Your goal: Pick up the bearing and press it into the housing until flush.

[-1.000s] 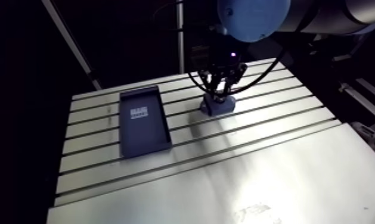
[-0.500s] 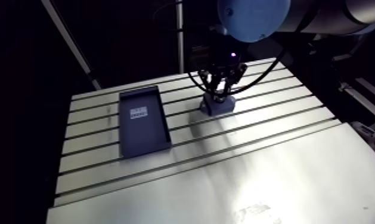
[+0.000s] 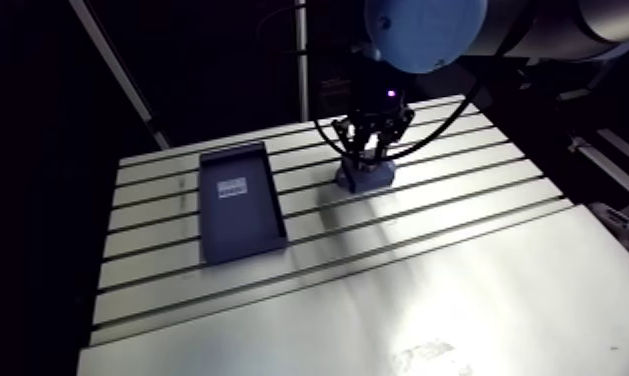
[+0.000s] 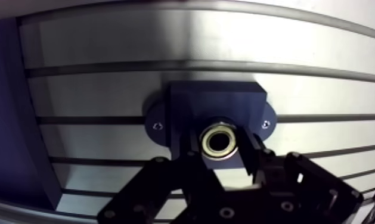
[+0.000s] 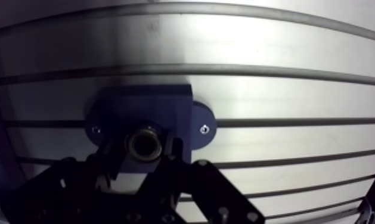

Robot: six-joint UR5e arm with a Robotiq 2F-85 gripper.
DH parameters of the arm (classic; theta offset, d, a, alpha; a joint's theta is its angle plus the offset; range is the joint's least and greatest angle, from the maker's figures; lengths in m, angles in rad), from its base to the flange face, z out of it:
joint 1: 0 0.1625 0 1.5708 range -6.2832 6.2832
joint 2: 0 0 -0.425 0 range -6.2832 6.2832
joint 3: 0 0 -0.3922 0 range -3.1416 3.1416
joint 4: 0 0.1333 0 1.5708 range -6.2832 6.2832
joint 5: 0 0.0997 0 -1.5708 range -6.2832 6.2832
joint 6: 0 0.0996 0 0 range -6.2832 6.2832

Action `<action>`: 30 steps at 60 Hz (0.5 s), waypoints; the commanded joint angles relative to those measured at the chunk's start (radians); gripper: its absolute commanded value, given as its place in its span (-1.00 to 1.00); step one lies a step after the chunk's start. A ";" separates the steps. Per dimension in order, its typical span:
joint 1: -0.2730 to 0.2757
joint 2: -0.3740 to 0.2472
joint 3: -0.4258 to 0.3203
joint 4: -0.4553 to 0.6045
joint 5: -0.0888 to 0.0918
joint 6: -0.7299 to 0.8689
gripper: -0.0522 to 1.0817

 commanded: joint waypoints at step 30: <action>-0.008 -0.006 -0.002 -0.022 -0.003 0.000 -0.89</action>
